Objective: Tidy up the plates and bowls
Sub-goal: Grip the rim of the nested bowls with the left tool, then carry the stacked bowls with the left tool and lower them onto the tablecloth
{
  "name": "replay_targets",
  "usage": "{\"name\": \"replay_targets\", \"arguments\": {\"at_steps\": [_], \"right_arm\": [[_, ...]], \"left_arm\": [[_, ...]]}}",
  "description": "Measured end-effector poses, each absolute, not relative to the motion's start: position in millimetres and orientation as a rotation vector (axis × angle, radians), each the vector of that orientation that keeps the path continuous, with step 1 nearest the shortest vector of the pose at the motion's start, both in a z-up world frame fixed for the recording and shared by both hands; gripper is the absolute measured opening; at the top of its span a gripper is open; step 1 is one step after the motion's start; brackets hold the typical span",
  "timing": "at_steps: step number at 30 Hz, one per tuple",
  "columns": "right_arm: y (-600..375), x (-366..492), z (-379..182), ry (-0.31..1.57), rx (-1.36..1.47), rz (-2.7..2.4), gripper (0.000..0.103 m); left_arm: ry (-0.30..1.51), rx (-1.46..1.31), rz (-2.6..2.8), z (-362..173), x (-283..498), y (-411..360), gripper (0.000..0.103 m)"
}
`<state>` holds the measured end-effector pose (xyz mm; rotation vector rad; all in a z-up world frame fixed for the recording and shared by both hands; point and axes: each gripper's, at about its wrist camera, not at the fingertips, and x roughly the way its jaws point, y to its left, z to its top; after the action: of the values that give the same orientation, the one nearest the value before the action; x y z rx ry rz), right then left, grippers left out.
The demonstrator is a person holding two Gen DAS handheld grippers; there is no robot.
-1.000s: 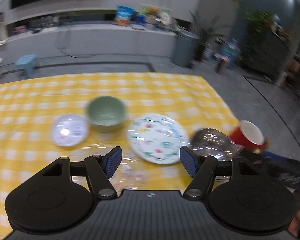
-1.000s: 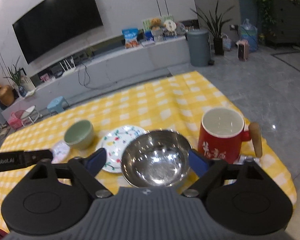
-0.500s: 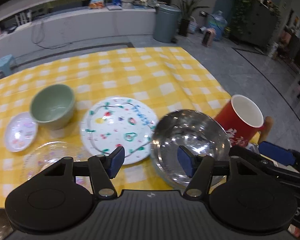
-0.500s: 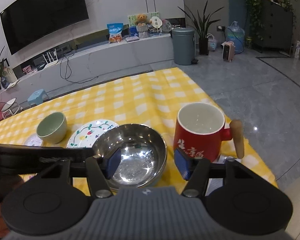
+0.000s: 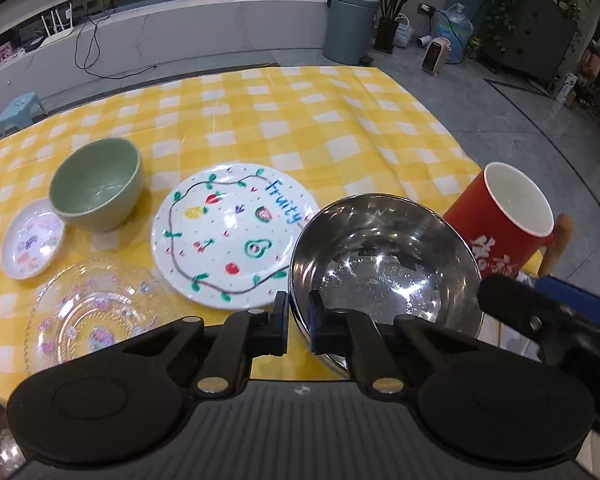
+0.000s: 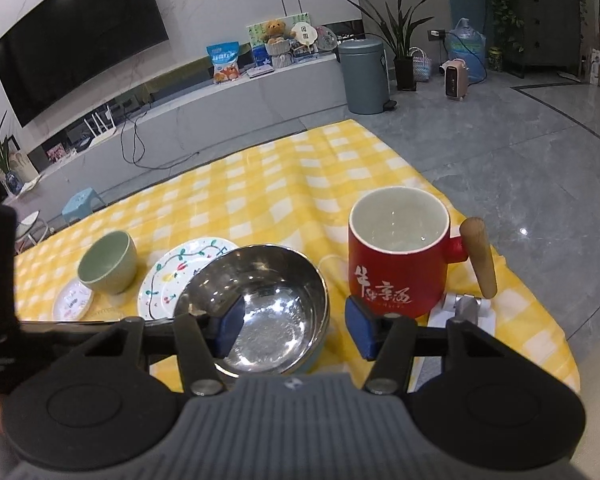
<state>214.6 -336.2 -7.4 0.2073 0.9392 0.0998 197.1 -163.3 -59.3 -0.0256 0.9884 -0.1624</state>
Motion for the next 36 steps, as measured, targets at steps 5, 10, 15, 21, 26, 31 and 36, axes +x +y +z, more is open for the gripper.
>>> {"name": "replay_targets", "arguments": {"at_steps": [5, 10, 15, 21, 26, 31, 36], "right_arm": [[-332, 214, -11, 0.965, 0.246, 0.155, 0.056], [-325, 214, -18, 1.020, 0.229, 0.175, 0.057], [-310, 215, -29, 1.092, 0.180, 0.229, 0.065], [-297, 215, -44, 1.151, 0.095, 0.243, 0.064], [-288, 214, -54, 1.193, 0.020, 0.261, 0.043], [-287, 213, -58, 1.202, -0.007, 0.259, 0.023], [-289, 213, -54, 1.173, 0.004, 0.242, 0.017]], "left_arm": [[1.023, -0.111, -0.184, -54, 176, -142, 0.010], [1.004, -0.092, -0.157, -51, 157, -123, 0.006], [1.007, -0.096, -0.144, -52, 157, -115, 0.006], [0.997, -0.071, -0.152, -55, 159, -117, 0.011], [1.000, -0.064, -0.137, -61, 159, -121, 0.007], [1.003, -0.057, -0.117, -61, 159, -122, 0.005], [1.016, -0.080, -0.105, -60, 159, -120, 0.005]]}}
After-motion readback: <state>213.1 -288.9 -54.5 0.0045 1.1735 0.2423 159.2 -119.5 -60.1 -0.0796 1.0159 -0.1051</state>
